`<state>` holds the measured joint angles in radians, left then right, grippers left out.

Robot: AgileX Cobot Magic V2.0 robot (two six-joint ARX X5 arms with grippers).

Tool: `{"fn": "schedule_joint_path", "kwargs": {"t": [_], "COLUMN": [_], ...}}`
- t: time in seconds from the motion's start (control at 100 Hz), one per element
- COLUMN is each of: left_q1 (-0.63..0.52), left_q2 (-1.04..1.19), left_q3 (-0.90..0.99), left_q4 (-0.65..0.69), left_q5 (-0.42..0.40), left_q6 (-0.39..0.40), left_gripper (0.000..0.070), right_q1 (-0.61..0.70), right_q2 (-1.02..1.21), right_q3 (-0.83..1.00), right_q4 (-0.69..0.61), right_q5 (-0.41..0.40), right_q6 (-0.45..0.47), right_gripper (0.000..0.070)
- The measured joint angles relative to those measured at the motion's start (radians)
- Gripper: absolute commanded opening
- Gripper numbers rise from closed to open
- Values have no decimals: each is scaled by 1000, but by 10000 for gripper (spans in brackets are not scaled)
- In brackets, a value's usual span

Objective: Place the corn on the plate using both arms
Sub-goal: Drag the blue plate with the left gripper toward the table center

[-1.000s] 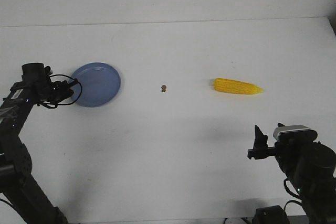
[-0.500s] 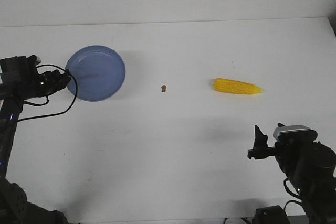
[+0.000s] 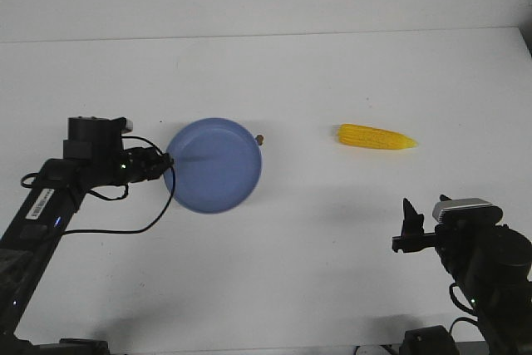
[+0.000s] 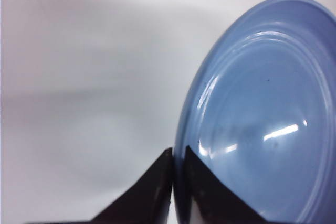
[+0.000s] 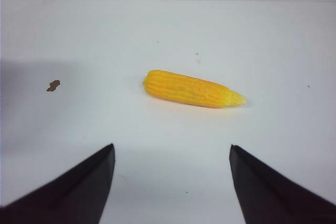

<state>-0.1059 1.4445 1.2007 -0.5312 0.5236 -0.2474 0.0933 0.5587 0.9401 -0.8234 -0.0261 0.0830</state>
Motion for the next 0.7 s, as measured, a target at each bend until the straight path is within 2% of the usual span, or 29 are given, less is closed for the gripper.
{"fn": "schedule_joint_path", "kwargs": {"t": [0.31, 0.56, 0.7], "left_q1": [-146, -243, -279], "left_q2": [1, 25, 77], "left_q3": [-224, -241, -241], "left_q4": [212, 239, 270], "left_q5": [0, -56, -61], "left_q6": [-77, -104, -108], "left_gripper": [12, 12, 12], "right_q1": [0, 0, 0], "right_q2": [0, 0, 0], "right_q3": [0, 0, 0], "right_q4": [0, 0, 0], "right_q5": [0, 0, 0], "right_q6": [0, 0, 0], "right_gripper": [463, 463, 463]}}
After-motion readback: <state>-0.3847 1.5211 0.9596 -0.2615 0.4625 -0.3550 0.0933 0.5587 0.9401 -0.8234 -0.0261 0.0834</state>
